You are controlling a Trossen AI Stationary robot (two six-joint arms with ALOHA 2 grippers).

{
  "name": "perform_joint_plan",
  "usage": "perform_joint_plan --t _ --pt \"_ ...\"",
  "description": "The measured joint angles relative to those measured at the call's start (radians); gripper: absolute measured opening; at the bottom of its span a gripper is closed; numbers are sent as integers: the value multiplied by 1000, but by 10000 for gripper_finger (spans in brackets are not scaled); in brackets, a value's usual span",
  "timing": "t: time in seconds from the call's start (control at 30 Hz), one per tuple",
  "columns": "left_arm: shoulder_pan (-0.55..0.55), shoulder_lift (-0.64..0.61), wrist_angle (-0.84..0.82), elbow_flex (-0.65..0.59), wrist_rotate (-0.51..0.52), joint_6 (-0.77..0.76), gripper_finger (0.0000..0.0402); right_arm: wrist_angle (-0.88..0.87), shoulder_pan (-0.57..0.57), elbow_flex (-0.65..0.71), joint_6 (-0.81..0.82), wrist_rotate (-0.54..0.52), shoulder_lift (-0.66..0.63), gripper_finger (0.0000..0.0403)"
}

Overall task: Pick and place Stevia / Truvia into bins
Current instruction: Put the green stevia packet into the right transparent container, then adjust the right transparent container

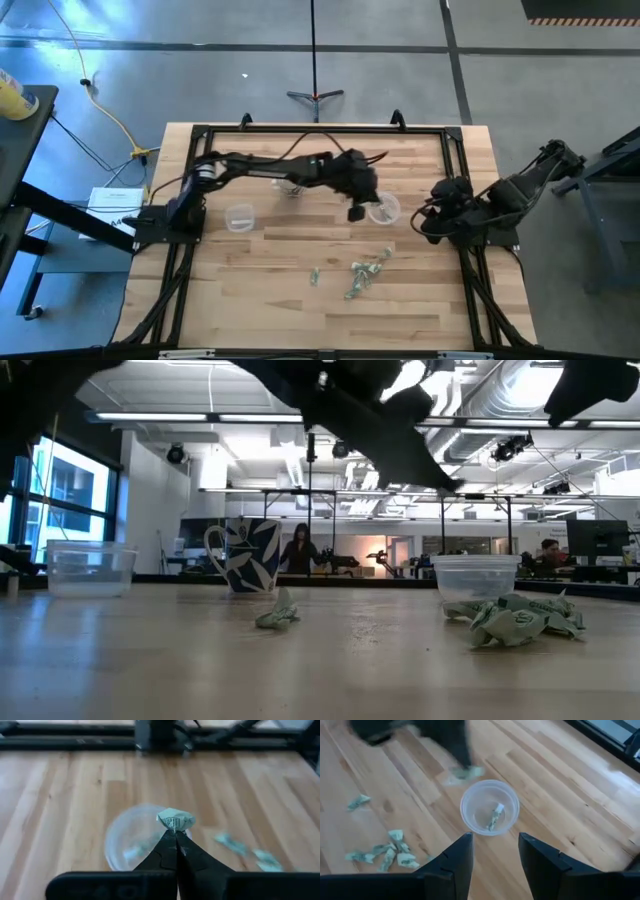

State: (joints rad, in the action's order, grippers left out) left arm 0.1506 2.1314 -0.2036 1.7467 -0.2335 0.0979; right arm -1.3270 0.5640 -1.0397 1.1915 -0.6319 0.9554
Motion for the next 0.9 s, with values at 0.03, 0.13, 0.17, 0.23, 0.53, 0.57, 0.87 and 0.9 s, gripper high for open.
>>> perform_joint_plan --t 0.03,0.13,0.17,0.23,0.53,0.57,0.87,0.9 --pt "4 22 -5 21 4 -9 24 0 0 9 0 8 -7 149" --pt "18 87 -7 84 3 -39 31 2 0 24 -3 18 -30 149" --pt "22 103 -13 97 0 -47 37 -1 0 29 -4 21 -35 149" --pt "21 132 -6 119 -14 -50 52 2 0 38 -12 21 -44 149" --pt "6 160 -78 120 -18 -51 78 -7 0 43 -23 11 -48 149" --pt "6 160 -78 120 -14 -51 79 -8 0 43 -23 9 -48 149" --pt "-6 109 -231 119 -25 -104 80 -19 -75 159 34 115 -53 137" --pt "-12 95 -261 120 -26 -101 80 16 -97 201 38 138 -61 129"
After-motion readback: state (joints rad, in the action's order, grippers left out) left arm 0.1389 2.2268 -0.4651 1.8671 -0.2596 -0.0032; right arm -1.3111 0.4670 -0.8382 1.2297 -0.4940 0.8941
